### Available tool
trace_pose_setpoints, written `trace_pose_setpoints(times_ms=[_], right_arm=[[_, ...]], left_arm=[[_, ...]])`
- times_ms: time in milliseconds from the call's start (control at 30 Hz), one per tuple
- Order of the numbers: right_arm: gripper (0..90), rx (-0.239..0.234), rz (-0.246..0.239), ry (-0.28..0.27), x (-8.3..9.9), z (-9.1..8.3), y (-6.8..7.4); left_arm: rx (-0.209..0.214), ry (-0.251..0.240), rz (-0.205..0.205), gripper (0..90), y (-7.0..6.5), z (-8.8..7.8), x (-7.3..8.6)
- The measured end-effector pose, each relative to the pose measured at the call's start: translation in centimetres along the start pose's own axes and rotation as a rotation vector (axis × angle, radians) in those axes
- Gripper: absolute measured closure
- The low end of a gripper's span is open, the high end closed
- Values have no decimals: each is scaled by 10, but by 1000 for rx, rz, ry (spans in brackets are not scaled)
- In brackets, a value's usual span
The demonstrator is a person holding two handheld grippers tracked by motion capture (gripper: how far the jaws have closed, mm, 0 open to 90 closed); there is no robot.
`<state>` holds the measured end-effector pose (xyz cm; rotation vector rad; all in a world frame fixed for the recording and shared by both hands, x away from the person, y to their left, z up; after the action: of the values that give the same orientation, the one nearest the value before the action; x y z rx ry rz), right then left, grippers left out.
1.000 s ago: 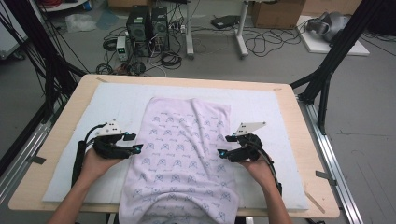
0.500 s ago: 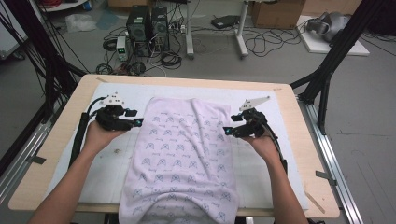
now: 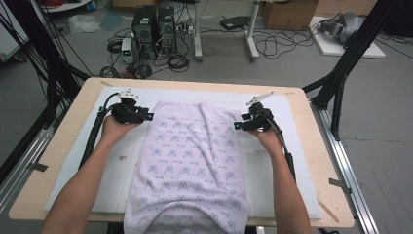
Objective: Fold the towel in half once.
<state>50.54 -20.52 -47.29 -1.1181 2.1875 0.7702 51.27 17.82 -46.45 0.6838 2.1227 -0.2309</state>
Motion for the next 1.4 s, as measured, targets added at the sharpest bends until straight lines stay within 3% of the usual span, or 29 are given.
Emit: trace_pose_setpoints(times_ms=[67, 133, 200, 300, 367, 467, 533, 633, 733, 833, 933, 1100, 1167, 1233, 1400], right_arm=[[430, 9, 12, -4, 2, 5, -4], [432, 14, 31, -5, 5, 10, -8], [435, 19, 43, 6, 8, 15, -10], [452, 31, 51, 14, 11, 20, -12], [483, 36, 63, 3, 12, 20, -14], [590, 63, 76, -9, 13, 18, -16], [665, 74, 81, -18, 13, 18, -17], [838, 34, 93, -19, 12, 20, -14], [854, 21, 98, -13, 11, 20, -12], [859, 11, 101, -14, 10, 18, -11], [863, 17, 88, -27, 4, 9, -7], [864, 15, 56, -110, -18, -18, 3], [864, -9, 57, -133, -23, -24, 9], [864, -14, 46, -117, -23, -28, 14], [863, -67, 45, -138, -20, -41, 32]], left_arm=[[-25, 33, -7, 608, 2, 8, 6], [-25, 44, -42, 608, 1, 15, 9], [-25, 53, -52, 608, -1, 21, 12], [-37, 85, -43, 608, -4, 29, 17], [-55, 79, -47, 631, -3, 30, 17], [-95, 74, -23, 697, -3, 31, 16], [-92, 70, -26, 786, -6, 32, 16], [-93, 79, -17, 862, -7, 32, 15], [-84, 85, -27, 870, -7, 31, 13], [-63, 51, -57, 872, -5, 25, 6], [-57, 16, -57, 872, -1, 15, -5], [-42, -63, -76, 872, 4, -7, -30], [-27, -92, -82, 872, 3, -15, -35], [-3, -87, -64, 871, 1, -23, -35], [38, -80, -8, 870, -6, -44, -27]])
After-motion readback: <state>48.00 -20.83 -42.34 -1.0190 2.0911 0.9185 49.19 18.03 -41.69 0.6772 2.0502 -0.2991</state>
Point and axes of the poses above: each handheld gripper's, and its own axes: z roughly forward along the jaws, x roughly out of its underside, y roughly to its left, the point moved 8 cm from there along z, roughly forward along the jaws, and after that the axes turned 14 degrees about -x, right-handed, at the moved point
